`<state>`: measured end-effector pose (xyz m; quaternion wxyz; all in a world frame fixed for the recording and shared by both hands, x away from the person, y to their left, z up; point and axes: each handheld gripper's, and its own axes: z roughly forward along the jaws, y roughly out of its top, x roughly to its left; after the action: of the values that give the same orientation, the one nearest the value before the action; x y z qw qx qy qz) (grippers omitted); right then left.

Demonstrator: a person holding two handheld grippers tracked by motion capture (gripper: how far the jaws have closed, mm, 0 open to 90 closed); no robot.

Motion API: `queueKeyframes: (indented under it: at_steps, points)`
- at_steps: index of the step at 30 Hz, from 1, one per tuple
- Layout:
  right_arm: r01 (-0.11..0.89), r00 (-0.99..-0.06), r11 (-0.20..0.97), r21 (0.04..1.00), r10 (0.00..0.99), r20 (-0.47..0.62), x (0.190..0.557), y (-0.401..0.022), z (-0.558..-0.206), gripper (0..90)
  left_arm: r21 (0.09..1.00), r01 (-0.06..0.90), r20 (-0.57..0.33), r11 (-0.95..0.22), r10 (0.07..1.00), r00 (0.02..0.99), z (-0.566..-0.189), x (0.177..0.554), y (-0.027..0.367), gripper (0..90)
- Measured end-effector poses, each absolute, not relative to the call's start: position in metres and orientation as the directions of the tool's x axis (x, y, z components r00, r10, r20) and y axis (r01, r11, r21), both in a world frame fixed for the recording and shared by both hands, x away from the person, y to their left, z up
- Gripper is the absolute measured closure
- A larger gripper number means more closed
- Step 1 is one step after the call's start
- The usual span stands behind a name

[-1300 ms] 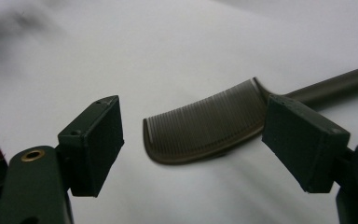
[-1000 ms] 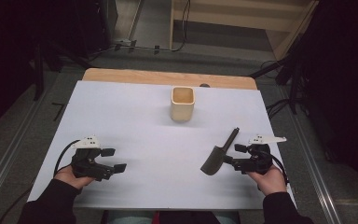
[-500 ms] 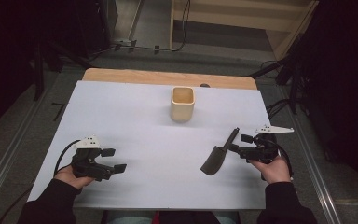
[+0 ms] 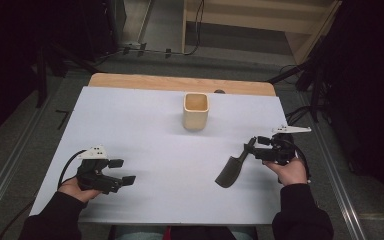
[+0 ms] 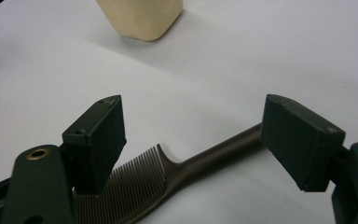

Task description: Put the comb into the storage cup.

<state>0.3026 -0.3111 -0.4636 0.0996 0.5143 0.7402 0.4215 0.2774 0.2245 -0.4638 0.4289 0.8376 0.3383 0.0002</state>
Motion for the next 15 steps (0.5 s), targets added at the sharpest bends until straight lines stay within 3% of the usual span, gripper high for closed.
queueKeyframes:
  at_steps: [15]
  points:
    - [0.680, -0.456, 0.138, 0.720, 0.849, 0.267, 0.327, -0.302, -0.464, 20.2, 0.719, 0.566, -0.291, -0.403, 0.565, 0.772, -0.464, 0.277, 0.225, 17.0]
